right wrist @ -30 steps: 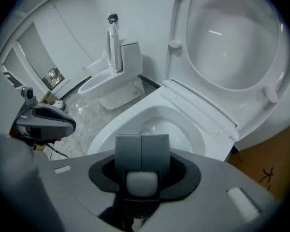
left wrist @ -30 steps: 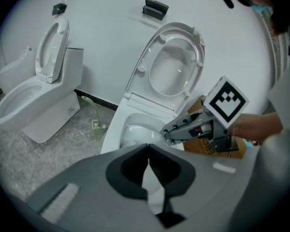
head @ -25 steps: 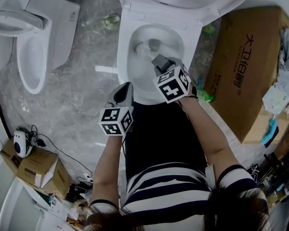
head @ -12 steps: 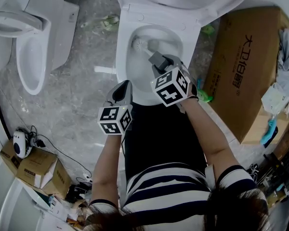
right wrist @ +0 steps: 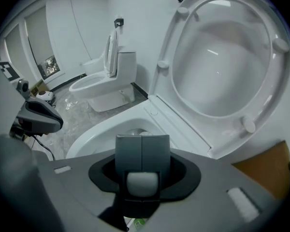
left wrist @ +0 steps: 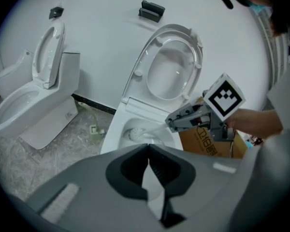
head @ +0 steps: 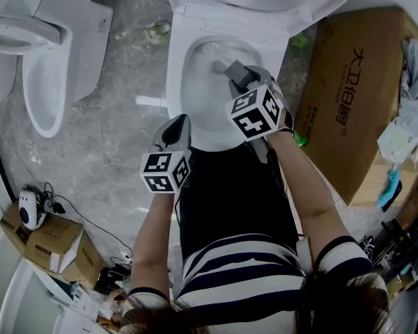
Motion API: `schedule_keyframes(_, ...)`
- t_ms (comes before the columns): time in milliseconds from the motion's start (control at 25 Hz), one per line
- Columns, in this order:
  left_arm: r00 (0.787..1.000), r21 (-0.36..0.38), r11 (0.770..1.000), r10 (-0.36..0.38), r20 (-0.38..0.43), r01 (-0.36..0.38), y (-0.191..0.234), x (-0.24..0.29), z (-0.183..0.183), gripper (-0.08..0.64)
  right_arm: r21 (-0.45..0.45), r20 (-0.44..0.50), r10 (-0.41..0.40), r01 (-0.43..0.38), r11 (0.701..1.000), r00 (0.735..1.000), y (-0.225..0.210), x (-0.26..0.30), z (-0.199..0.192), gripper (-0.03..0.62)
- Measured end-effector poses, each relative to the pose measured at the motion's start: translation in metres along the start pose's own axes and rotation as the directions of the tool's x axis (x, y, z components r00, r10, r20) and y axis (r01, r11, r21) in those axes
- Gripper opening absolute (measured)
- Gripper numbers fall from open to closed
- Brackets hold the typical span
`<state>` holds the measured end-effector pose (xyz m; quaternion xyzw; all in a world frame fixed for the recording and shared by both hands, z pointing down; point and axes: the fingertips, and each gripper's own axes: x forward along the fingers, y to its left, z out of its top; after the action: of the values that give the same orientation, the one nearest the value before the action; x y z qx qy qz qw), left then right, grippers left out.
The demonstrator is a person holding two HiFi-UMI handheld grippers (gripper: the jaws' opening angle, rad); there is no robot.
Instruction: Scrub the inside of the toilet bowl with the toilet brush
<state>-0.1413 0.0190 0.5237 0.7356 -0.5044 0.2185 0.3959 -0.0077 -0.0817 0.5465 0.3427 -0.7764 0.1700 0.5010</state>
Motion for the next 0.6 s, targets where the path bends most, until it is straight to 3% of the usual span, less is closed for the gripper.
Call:
schedule_keyframes(240,1.000,0.014,1.000,-0.015,0.006,0.015,-0.005,0.001,0.004,0.000,-0.010,-0.073,-0.079,0.079,0.997,0.994,-0.021,-0.010,-0.028,0.170)
schedule_keyframes(600,1.000,0.019,0.999,-0.028,-0.010,0.029,-0.012,0.001,-0.004,0.000,-0.092,-0.197,-0.121,0.105,0.990,0.973,-0.019,-0.028,-0.064,0.172)
